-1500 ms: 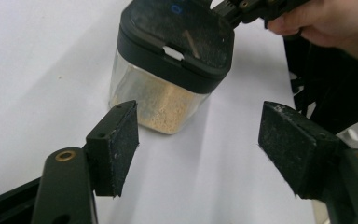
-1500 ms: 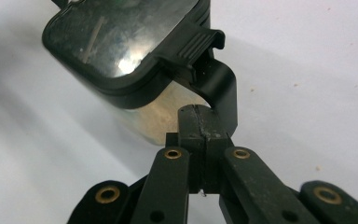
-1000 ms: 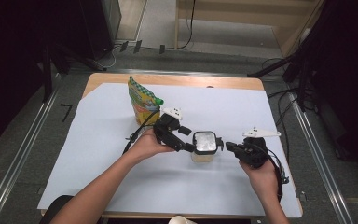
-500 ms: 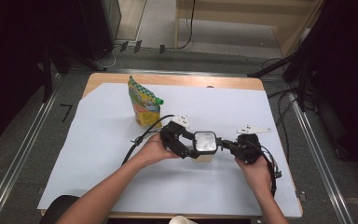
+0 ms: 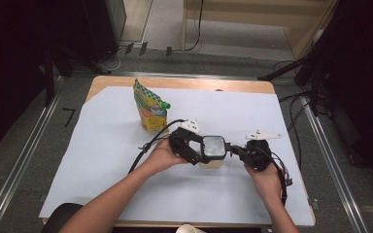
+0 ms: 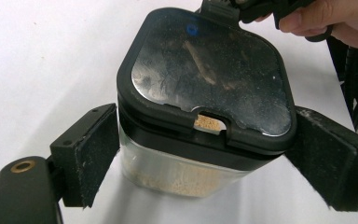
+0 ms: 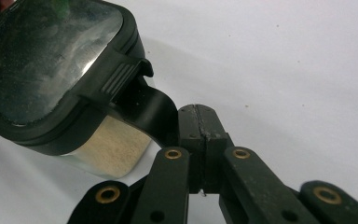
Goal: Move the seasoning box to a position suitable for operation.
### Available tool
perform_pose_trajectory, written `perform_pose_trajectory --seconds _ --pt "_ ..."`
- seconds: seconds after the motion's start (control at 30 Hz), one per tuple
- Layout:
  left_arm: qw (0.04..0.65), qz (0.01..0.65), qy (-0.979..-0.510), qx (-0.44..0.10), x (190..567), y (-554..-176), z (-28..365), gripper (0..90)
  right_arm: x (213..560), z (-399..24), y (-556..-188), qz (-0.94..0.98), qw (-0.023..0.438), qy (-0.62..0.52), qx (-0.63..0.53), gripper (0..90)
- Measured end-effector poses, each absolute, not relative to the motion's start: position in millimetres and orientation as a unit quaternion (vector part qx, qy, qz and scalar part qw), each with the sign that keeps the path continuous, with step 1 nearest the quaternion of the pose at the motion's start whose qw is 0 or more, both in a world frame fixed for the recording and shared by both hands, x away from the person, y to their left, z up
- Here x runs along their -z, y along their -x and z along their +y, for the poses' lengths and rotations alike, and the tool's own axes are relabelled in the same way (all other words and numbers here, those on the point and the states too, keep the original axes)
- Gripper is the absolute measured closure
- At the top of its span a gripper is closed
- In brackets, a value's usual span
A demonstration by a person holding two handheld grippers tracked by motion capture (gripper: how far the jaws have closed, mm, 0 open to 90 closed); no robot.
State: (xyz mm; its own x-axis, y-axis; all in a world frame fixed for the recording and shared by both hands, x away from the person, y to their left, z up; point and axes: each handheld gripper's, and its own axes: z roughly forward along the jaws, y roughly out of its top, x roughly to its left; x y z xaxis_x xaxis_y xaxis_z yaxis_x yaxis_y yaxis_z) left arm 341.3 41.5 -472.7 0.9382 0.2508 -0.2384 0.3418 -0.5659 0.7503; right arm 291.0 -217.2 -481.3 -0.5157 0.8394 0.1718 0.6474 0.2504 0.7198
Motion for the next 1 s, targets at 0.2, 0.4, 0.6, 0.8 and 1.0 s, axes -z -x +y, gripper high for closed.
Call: perform_pose_trajectory --seconds 0.2,0.4,0.6,0.8,1.0 --pt "0.436 0.160 -0.885 0.043 469.2 -339.8 41.1 13.8 481.2 -217.0 -290.7 0.782 0.126 -0.475 -0.384 90.0" --pt "0.435 0.155 -0.886 0.043 467.2 -340.3 39.6 13.6 480.9 -216.6 -290.1 0.782 0.126 -0.476 -0.382 90.0" --pt "0.433 0.151 -0.888 0.041 465.2 -339.7 37.7 13.4 480.1 -216.8 -289.8 0.781 0.129 -0.474 -0.386 90.0" --pt "0.427 0.149 -0.891 0.044 463.6 -341.1 37.0 13.1 480.1 -216.9 -289.6 0.781 0.128 -0.474 -0.386 90.0" --pt "0.436 0.148 -0.887 0.039 458.8 -339.7 35.7 12.8 479.8 -216.5 -289.3 0.782 0.129 -0.473 -0.385 90.0"
